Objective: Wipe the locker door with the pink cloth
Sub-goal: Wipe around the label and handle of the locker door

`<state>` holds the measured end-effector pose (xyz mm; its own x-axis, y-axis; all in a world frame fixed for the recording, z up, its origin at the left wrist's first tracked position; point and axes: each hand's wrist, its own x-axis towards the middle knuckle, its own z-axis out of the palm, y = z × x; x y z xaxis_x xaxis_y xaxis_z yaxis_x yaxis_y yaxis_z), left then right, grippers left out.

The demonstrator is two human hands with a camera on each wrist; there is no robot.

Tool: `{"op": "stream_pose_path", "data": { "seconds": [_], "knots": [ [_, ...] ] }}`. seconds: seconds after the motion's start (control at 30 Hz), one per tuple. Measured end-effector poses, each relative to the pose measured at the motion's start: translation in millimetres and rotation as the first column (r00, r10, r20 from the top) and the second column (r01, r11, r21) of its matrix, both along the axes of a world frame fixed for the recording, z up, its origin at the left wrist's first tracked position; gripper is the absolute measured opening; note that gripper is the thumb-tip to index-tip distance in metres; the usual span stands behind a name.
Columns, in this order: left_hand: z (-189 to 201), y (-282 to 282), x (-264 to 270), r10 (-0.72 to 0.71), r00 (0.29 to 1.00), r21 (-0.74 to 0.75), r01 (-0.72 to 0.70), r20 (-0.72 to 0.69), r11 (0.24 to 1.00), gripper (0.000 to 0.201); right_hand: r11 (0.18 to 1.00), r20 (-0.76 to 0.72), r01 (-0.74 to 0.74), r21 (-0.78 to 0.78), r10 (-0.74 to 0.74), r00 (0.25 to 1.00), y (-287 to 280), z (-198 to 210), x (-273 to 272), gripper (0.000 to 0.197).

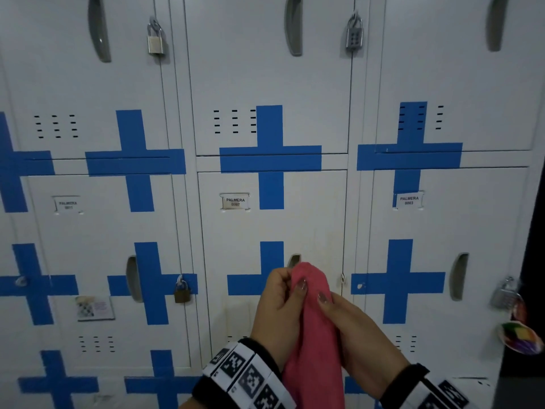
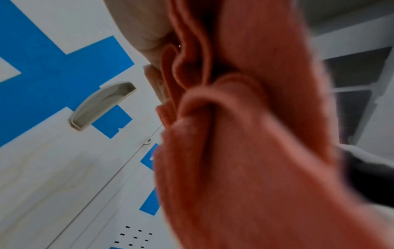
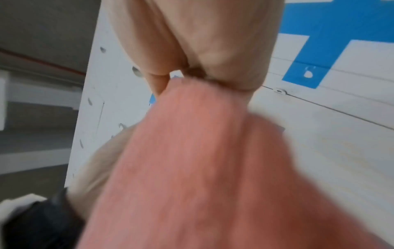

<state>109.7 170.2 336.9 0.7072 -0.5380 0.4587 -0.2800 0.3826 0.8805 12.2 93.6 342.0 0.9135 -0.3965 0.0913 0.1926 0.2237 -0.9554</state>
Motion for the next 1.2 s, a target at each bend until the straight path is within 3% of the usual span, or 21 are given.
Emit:
{"op": "stream_pose_path", "data": {
  "seconds": [0.1,0.23,0.33,0.43,0.57,0.63,0.73,0.77,0.83,0.9,0.97,1.07,1.2],
  "knots": [
    [1.3,-4.4,8.5,0.003,0.998,0.005,-0.002,-0.058,1.000,0.015,0.999,0.017,-0.001,0.032,0.000,1.000,-1.3,0.2,1.6,0.040],
    [1.0,-19.7,17.9,0.036,0.999,0.055,-0.034,-0.033,0.998,0.014,0.996,0.125,0.087,-0.013,-0.085,0.988,-6.5,4.2,8.9,0.038],
    [7.4,-35.0,22.0,0.048,0.999,0.092,-0.047,-0.009,0.995,0.011,0.987,0.175,0.059,0.149,-0.086,0.981,-9.1,7.5,18.2,0.037],
    [18.2,-50.6,28.0,0.060,0.995,0.126,-0.071,0.086,0.989,0.013,0.952,0.215,0.001,0.305,-0.070,0.974,-15.8,10.4,27.5,0.042],
    [26.7,-67.1,43.3,0.169,0.946,0.129,-0.211,0.277,0.969,0.005,0.935,0.248,0.028,0.354,-0.122,0.961,-29.6,15.7,35.9,0.038],
    [28.6,-71.8,48.0,0.143,0.912,0.181,-0.227,0.384,0.957,0.016,0.938,0.241,0.095,0.333,-0.182,0.953,-37.7,19.2,38.6,0.036],
    [33.7,-70.6,57.0,0.138,0.889,0.182,-0.238,0.437,0.954,0.032,0.943,0.279,0.251,0.219,-0.307,0.910,-50.7,29.4,42.8,0.028],
    [36.3,-67.1,63.5,0.187,0.837,0.148,-0.302,0.514,0.942,0.036,0.932,0.298,0.333,0.145,-0.362,0.883,-53.9,34.5,43.9,0.027],
    [41.0,-56.2,82.0,0.291,0.604,0.079,-0.509,0.742,0.857,0.043,0.847,0.326,0.528,-0.062,-0.483,0.813,-62.0,43.3,48.7,0.027],
    [42.6,-44.1,103.7,0.333,0.332,-0.025,-0.674,0.883,0.738,0.044,0.662,0.394,0.695,-0.279,-0.581,0.712,-73.0,48.8,56.6,0.034],
    [38.6,-34.0,123.1,0.270,0.145,-0.075,-0.744,0.952,0.664,0.048,0.450,0.483,0.779,-0.436,-0.613,0.625,-84.9,51.9,66.4,0.041],
    [26.5,-31.4,149.3,0.144,-0.031,-0.114,-0.783,0.989,0.612,0.057,0.242,0.557,0.793,-0.559,-0.599,0.575,-99.1,52.7,82.3,0.051],
    [28.5,-41.4,171.0,0.101,-0.135,-0.168,-0.783,0.986,0.599,0.059,0.041,0.624,0.758,-0.651,-0.541,0.564,-113.4,51.7,104.8,0.063]
  ]
}}
